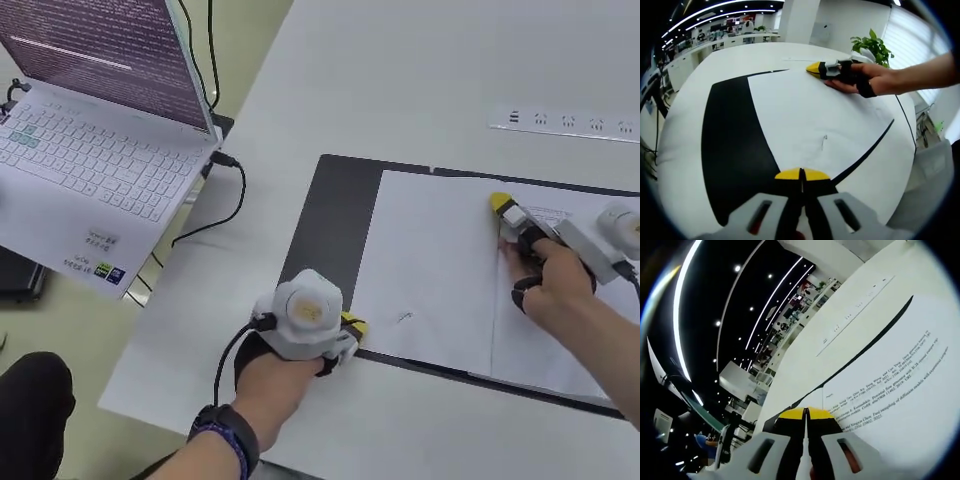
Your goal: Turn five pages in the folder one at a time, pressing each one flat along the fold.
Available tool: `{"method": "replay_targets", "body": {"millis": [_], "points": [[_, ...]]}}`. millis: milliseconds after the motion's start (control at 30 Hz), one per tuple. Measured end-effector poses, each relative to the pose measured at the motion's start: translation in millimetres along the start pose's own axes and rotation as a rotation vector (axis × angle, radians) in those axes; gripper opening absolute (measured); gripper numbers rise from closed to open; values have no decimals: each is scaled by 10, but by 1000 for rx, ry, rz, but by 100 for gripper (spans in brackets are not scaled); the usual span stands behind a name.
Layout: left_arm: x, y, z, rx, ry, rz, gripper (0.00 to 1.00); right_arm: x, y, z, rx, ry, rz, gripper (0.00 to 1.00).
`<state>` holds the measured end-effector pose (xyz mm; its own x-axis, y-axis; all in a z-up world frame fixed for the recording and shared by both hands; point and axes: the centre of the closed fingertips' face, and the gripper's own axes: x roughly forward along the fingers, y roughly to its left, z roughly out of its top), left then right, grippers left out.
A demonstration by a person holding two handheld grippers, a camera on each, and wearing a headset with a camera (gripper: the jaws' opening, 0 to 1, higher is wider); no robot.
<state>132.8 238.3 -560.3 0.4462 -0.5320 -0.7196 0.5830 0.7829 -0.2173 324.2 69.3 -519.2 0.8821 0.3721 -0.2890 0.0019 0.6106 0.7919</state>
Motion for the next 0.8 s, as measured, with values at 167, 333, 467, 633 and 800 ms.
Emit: {"method": "replay_targets", "body": {"millis": [167, 333, 467, 633, 800], "points": [[4, -1, -5, 6, -1, 6, 0, 129, -39, 116, 21, -10, -17, 0], [-3, -4, -2, 9, 0, 7, 0, 165, -99, 122, 10, 0, -5, 0], [2, -4, -3, 12, 1, 6, 0, 152, -97, 102, -11, 8, -1, 0], [5, 4, -8, -2, 1, -4, 0, 66, -50, 21, -41, 43, 39, 0], [-2, -3, -5, 0, -2, -8, 0, -39, -8, -69, -75, 70, 63, 0]]}}
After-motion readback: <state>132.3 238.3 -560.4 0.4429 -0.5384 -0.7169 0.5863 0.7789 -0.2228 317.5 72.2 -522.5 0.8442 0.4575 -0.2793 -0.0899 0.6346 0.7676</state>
